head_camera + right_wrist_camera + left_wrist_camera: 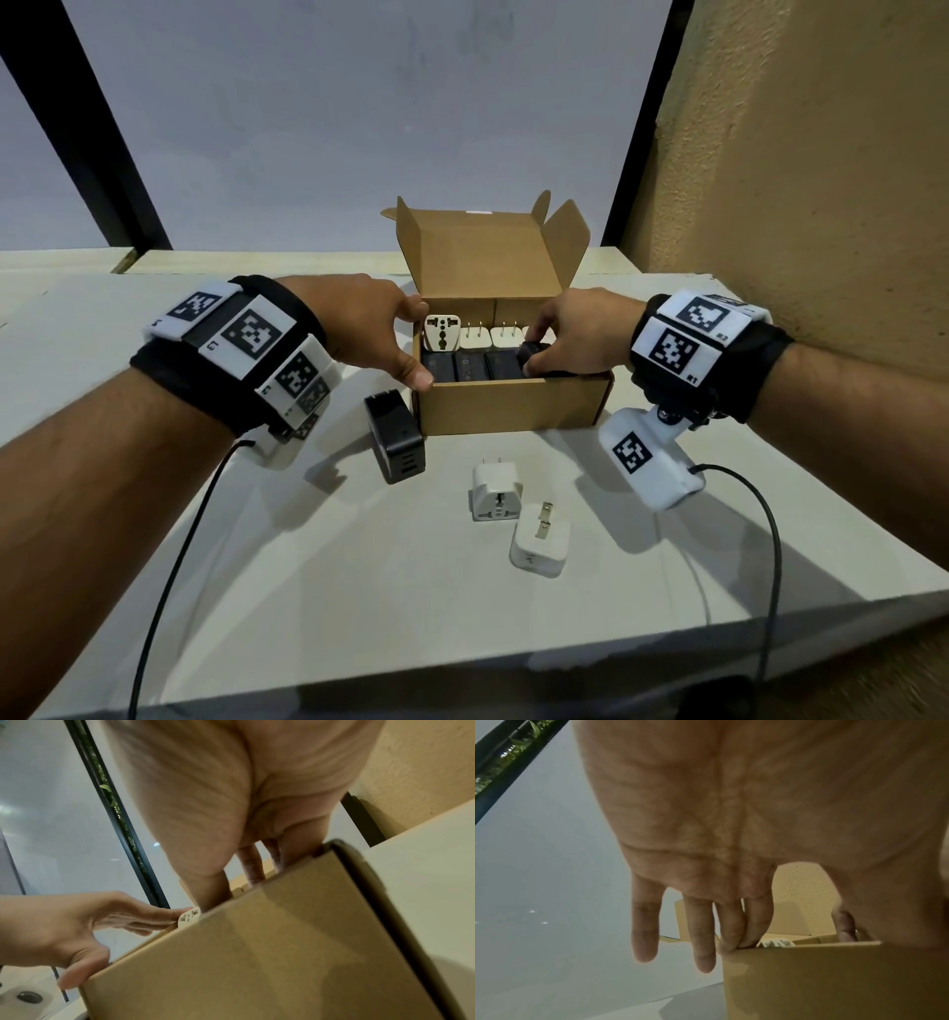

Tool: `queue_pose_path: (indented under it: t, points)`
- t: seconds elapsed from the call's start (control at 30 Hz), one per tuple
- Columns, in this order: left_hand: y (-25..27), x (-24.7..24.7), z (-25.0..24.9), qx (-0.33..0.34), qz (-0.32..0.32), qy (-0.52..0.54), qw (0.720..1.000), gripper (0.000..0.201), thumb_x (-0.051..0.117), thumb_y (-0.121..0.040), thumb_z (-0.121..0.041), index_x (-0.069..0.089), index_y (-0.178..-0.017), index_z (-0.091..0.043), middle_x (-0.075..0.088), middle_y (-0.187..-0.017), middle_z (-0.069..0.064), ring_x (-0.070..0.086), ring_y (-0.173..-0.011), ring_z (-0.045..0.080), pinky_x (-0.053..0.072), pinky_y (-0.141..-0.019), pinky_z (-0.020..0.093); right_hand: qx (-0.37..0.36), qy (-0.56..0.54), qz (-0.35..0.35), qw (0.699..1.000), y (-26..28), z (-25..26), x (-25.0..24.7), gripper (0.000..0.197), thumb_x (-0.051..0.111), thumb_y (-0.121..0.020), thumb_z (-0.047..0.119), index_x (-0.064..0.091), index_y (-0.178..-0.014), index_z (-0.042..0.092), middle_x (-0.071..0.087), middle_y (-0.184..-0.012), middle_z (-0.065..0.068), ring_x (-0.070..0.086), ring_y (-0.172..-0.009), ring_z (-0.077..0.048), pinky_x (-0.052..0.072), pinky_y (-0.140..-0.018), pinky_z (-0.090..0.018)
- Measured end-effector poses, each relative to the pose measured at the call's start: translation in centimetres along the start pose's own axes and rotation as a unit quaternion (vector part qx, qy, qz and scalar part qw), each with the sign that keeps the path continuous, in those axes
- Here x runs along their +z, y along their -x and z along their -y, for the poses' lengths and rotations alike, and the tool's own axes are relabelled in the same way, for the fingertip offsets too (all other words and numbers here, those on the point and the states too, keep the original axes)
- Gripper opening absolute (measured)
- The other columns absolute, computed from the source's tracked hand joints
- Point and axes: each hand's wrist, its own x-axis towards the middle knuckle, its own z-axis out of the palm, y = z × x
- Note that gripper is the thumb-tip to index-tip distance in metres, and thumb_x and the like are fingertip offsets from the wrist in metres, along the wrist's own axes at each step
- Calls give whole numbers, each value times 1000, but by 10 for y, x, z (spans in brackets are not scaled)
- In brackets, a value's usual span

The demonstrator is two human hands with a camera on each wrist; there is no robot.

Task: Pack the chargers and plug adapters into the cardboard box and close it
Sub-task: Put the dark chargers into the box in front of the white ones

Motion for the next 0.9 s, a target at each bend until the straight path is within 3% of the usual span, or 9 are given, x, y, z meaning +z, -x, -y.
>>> queue_pose_path:
  t: [0.2,0.3,0.33,0.43,0.57,0.73,0.83,0.9]
  points:
    - [-1,0,-1,-5,3,-1,1000,100,65,-62,-70,26,-147,-32,43,-146,-3,44,-128,23,32,-104,35,8,-17,52,998,1,3,-1,29,61,-86,29,70,-112,18,64,-87,-1,58,-83,-18,48,-73,-27]
    - [1,-1,-2,-5,2,1,1000,100,64,-63,-69,26,-147,-32,42,-147,-4,44,-128,23,31,-105,36,0,-7,55,998,-1,1,-2,31,60,-89,18,66,-119,20,56,-87,4,52,-90,-17,42,-61,-21]
    - [1,-2,-1,-4,2,2,1000,99,64,-63,-69,26,-147,-32,42,-147,-4,44,-128,23,31,-105,36,-1,-4,56,998,-1,0,-2,34,61,-89,17,64,-122,22,53,-85,6,50,-93,-18,42,-63,-22]
    - [3,-2,-3,-3,2,6,1000,98,64,-64,-68,26,-147,-30,38,-149,-5,42,-130,23,30,-105,36,-4,31,46,998,-2,-3,-3,42,68,-86,24,60,-127,21,57,-98,1,55,-102,-22,45,-81,-28]
    - [6,-4,-4,-3,2,5,1000,97,65,-64,-67,28,-146,-30,37,-149,-9,41,-131,21,29,-105,34,-21,77,23,997,-3,-1,-6,32,75,-80,32,71,-109,19,62,-91,-1,57,-91,-21,48,-77,-28]
    - [5,-9,-1,-2,19,0,1000,114,56,-45,-78,29,-146,-32,34,-150,-15,42,-131,19,28,-106,34,-120,33,-71,990,23,21,-10,16,66,-88,28,74,-93,15,69,-88,-1,56,-79,-15,43,-68,-27]
    - [3,-9,3,-1,15,4,1000,114,57,-43,-83,32,-144,-36,34,-148,-20,42,-131,16,28,-105,32,-194,9,-31,980,54,50,-4,13,64,-87,30,75,-88,21,68,-82,6,60,-79,-14,46,-69,-27]
    - [4,-8,3,-3,1,4,1000,101,61,-55,-78,33,-143,-37,35,-147,-20,41,-132,15,28,-105,31,-246,33,8,969,65,66,4,16,60,-89,26,75,-94,23,70,-88,4,61,-81,-15,49,-74,-27]
